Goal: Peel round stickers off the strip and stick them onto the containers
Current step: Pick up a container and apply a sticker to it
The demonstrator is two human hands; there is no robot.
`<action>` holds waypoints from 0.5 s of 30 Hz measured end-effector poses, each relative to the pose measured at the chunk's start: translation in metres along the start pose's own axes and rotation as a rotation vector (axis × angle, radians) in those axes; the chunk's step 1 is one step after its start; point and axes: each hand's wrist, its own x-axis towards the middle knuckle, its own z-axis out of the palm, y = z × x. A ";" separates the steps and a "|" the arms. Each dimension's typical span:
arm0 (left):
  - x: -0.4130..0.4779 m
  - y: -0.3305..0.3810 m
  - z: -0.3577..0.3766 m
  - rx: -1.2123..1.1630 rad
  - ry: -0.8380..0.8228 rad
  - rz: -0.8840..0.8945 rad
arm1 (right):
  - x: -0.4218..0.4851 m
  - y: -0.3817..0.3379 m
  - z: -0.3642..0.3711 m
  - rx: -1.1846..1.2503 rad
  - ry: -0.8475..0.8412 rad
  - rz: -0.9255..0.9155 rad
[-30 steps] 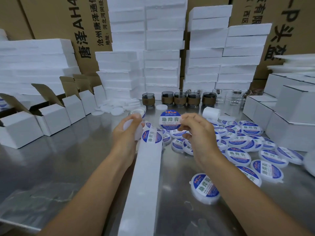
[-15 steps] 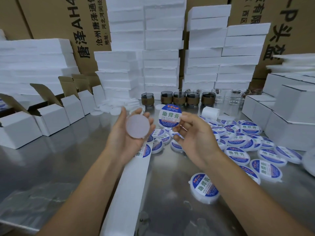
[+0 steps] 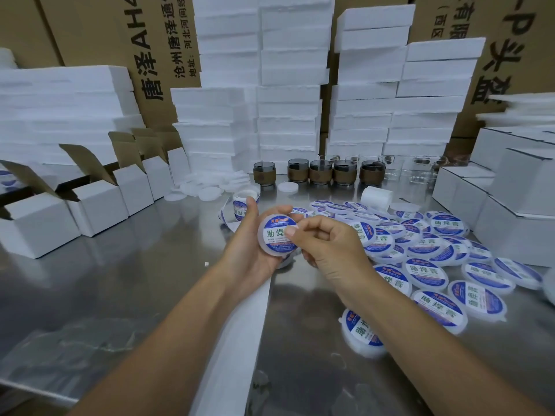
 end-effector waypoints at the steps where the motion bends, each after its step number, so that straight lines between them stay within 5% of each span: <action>1: -0.001 0.000 0.001 0.004 -0.003 -0.001 | 0.000 0.000 0.000 -0.008 0.006 0.008; 15: -0.002 -0.001 0.002 0.105 -0.055 0.011 | -0.001 -0.003 0.000 -0.004 0.058 0.080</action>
